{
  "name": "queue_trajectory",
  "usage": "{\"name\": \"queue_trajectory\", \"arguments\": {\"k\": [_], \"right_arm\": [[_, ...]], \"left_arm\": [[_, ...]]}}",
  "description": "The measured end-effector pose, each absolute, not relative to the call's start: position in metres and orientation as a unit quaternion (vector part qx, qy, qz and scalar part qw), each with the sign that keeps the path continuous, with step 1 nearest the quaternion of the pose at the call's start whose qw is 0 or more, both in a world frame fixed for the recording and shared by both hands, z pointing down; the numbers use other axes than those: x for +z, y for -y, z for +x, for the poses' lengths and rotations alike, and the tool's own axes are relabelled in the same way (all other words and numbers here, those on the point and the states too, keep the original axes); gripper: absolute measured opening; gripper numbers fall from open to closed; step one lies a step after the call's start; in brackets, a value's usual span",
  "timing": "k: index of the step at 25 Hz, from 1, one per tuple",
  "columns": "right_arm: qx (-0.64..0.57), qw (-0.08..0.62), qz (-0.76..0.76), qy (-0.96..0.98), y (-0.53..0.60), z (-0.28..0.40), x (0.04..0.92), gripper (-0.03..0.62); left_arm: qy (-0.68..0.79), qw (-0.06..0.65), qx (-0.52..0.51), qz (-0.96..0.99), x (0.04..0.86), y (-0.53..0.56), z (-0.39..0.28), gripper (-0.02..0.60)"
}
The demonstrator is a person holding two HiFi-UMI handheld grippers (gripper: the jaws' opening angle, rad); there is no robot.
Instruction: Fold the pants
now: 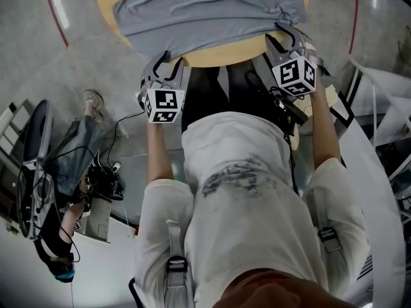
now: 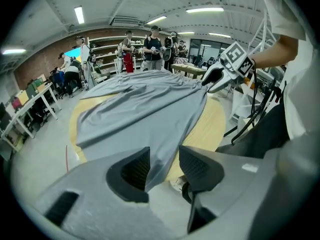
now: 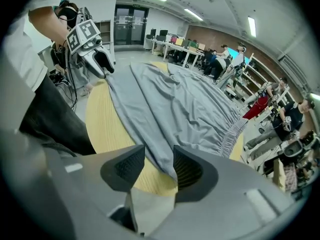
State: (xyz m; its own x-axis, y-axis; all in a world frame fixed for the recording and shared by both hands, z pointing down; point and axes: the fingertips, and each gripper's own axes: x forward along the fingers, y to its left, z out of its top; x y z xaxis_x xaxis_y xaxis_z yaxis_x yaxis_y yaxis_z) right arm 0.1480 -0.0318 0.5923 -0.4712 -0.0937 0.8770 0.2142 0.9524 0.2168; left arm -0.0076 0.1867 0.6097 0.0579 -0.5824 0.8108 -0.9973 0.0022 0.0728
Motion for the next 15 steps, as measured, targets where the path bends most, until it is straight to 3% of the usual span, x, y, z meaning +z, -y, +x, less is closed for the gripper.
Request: {"name": "queue_trajectory", "arguments": {"k": [15], "right_arm": [[-0.148,0.538,-0.033,0.829,0.052,0.15,0.605,0.219]], "left_arm": [[0.622,0.359,0.299,0.628,0.617,-0.194,-0.022,0.202]]}}
